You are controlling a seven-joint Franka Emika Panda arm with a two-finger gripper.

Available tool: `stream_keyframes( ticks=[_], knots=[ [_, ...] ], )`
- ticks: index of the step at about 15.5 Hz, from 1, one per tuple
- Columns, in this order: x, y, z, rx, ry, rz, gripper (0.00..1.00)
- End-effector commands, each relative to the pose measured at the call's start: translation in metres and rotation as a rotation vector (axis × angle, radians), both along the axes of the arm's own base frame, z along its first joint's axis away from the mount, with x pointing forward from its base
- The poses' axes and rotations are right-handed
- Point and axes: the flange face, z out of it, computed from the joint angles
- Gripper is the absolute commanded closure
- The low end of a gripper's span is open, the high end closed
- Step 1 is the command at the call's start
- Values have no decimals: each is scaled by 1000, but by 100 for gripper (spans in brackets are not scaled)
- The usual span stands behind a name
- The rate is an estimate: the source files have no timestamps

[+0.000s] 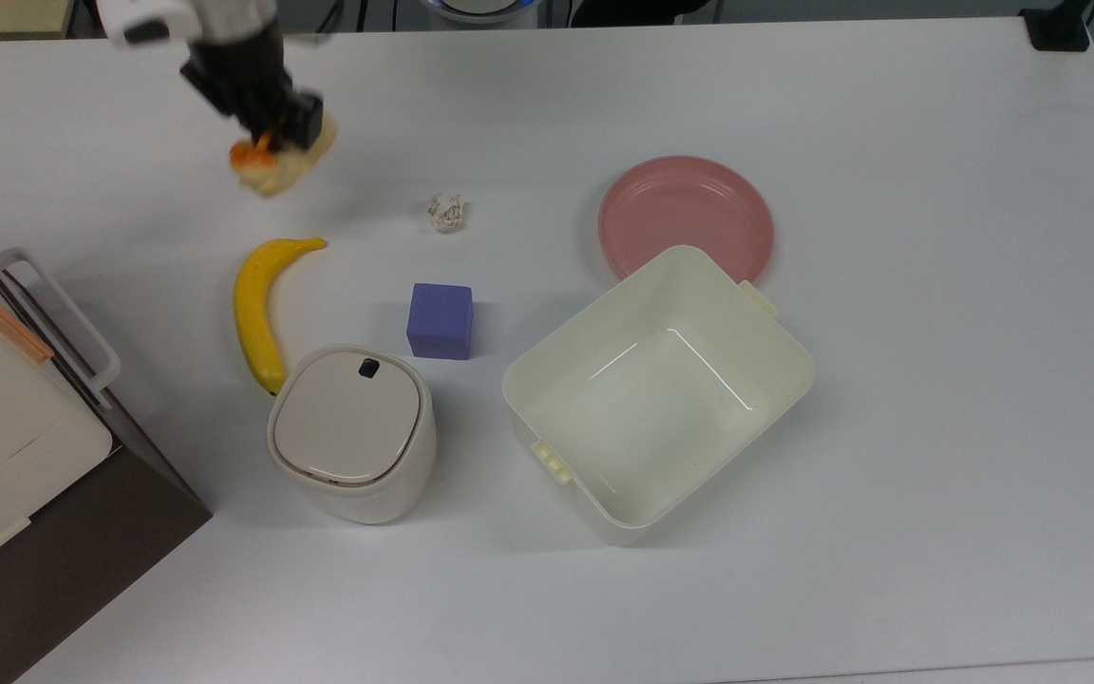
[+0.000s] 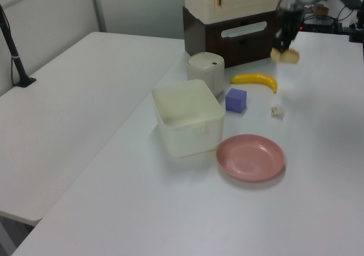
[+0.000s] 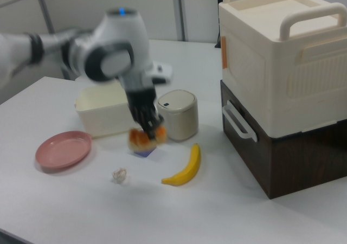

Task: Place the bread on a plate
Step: 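Lift the bread roll and carry it over the pink plate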

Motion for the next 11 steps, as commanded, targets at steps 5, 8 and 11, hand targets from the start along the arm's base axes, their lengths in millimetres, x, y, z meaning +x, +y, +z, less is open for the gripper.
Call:
stream_keyframes(
  ticks=[5,8,11],
  knots=[
    [-9,81,61,84,115,513,100],
    [-4,122,63,-2,174,682,100],
    [2,173,51,-48,206,694,100]
  ],
)
